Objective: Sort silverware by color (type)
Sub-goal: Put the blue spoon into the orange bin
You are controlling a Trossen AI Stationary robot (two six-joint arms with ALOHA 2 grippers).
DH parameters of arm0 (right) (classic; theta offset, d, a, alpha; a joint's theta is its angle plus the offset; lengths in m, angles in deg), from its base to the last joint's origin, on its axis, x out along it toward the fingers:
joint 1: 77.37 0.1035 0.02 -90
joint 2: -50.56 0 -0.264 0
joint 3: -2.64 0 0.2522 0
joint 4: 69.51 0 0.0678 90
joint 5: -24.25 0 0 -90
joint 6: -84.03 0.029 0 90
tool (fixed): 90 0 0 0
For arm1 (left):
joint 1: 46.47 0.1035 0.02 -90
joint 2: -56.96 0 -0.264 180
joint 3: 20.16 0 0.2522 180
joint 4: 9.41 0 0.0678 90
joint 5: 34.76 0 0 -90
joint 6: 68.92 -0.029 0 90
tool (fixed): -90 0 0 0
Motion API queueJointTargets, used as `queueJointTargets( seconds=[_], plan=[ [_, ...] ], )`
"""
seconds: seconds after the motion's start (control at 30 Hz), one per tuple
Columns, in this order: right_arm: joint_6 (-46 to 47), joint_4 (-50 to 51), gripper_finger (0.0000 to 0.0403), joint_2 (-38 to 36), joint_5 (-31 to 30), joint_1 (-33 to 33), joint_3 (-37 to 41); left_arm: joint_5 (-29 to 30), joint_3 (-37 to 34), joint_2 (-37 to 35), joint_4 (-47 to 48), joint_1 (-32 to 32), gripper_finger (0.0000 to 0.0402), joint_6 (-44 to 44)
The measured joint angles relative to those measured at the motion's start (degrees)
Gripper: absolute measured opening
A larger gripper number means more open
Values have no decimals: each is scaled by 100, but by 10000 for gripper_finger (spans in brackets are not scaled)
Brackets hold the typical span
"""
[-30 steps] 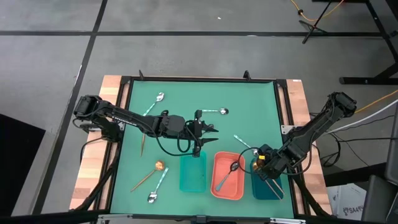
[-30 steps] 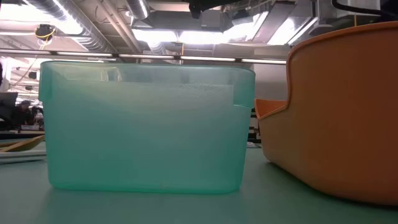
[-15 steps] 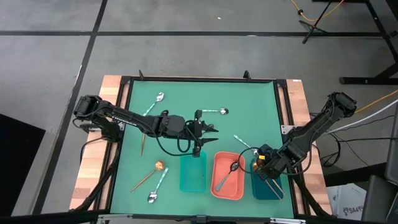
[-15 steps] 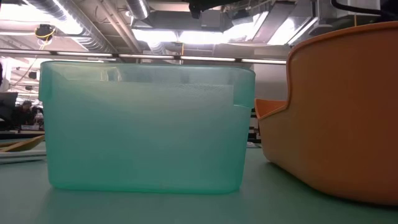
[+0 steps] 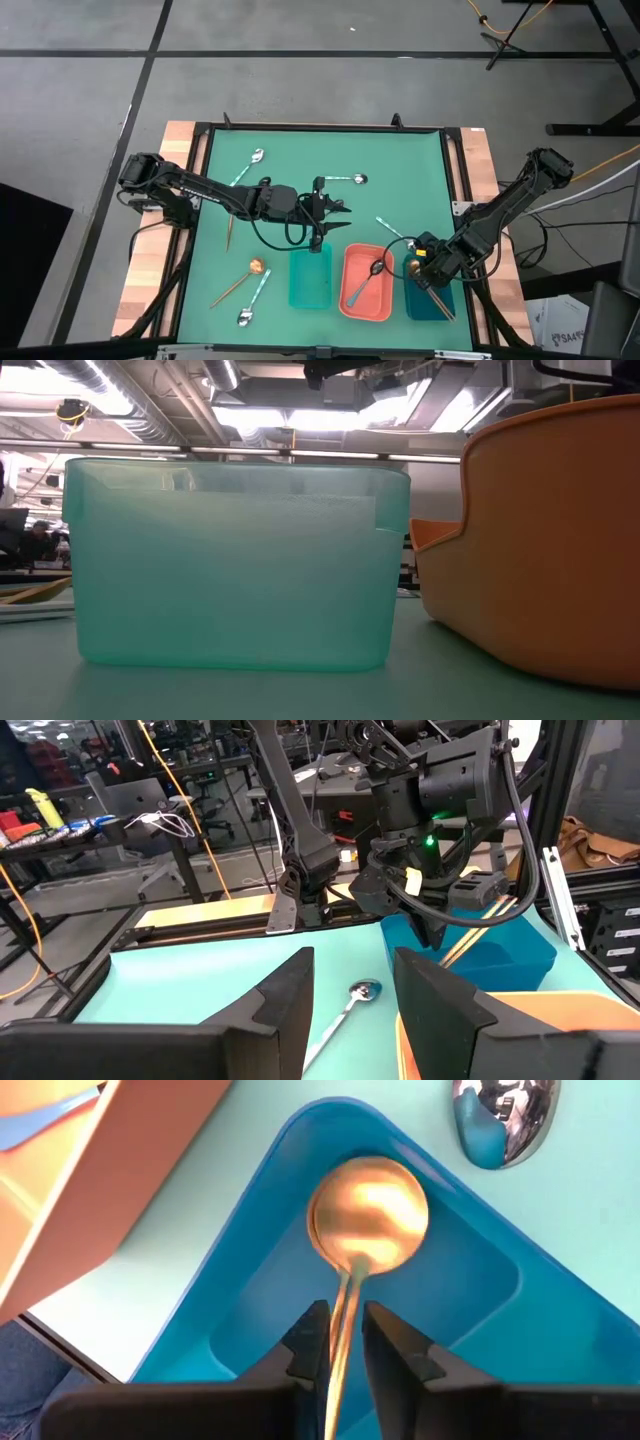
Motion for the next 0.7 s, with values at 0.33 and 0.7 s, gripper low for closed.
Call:
queueJointTargets(
  seconds=[0.33, 0.7],
  plan=[
    [0, 0, 55, 0, -4, 0, 0, -1, -2, 0, 0, -2, 134, -1],
    [0, 0, 56, 0, 3, 0, -2, 0, 0, 0, 0, -2, 134, 0]
  ],
)
